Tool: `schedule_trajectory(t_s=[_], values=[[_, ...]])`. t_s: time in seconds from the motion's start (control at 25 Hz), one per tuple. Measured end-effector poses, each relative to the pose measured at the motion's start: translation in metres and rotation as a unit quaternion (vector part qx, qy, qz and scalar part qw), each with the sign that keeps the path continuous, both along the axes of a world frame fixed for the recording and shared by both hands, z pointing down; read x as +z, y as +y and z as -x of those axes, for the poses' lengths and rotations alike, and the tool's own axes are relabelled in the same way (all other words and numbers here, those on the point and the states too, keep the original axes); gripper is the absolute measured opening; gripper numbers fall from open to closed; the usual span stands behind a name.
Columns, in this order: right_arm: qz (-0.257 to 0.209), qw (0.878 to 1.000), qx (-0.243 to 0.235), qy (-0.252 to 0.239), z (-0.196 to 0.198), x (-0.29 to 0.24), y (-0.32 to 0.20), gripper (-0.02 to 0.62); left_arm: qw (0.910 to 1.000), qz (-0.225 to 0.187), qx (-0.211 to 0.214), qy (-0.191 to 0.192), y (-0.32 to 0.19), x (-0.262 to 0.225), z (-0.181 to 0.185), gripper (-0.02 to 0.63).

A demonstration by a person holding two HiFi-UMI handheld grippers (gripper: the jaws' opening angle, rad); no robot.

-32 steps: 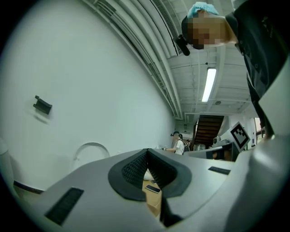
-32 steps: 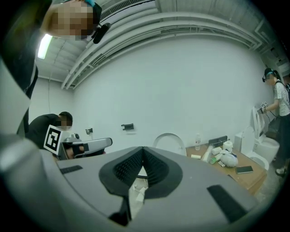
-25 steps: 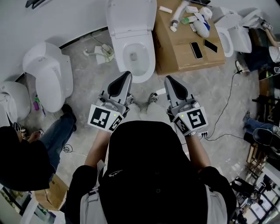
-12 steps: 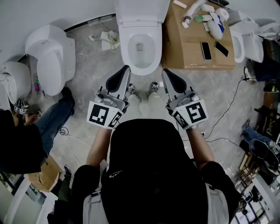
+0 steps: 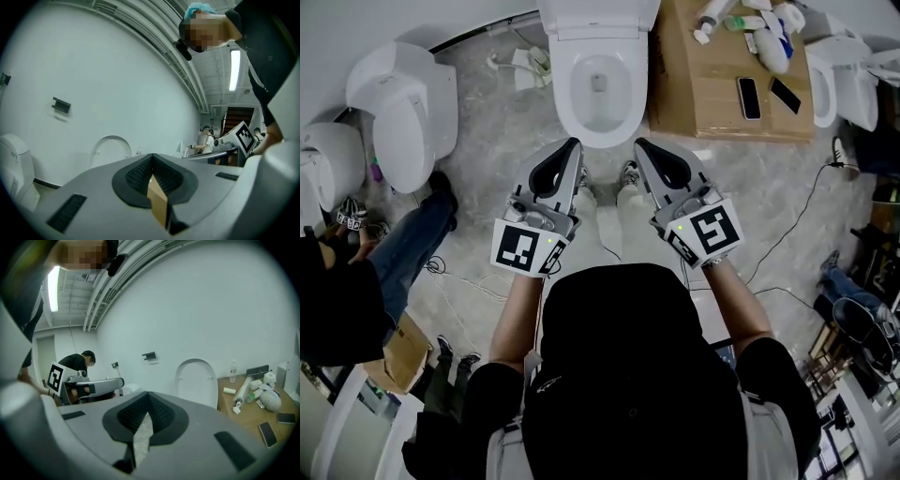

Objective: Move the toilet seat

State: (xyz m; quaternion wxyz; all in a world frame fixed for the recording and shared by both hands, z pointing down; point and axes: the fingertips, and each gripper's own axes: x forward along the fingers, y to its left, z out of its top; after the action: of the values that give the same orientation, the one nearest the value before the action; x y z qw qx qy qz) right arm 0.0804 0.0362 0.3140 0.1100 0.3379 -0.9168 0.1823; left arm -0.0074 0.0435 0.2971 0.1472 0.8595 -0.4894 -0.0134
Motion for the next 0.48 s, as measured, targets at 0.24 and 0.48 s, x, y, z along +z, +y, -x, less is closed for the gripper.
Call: schedule_trajectory(t_s=[0.24, 0.48], values=[[0.018, 1.0, -0.004, -0.013, 0.005, 0.033, -0.001, 0.014, 0.9998, 0.022, 0.0, -0.004, -0.008, 0.036, -0.007, 0.009], [0.04, 0.999, -0.005, -0.001, 0.012, 0.074, 0.001, 0.014, 0.9989, 0.045, 0.016, 0.001, -0.016, 0.077, -0.013, 0.009]])
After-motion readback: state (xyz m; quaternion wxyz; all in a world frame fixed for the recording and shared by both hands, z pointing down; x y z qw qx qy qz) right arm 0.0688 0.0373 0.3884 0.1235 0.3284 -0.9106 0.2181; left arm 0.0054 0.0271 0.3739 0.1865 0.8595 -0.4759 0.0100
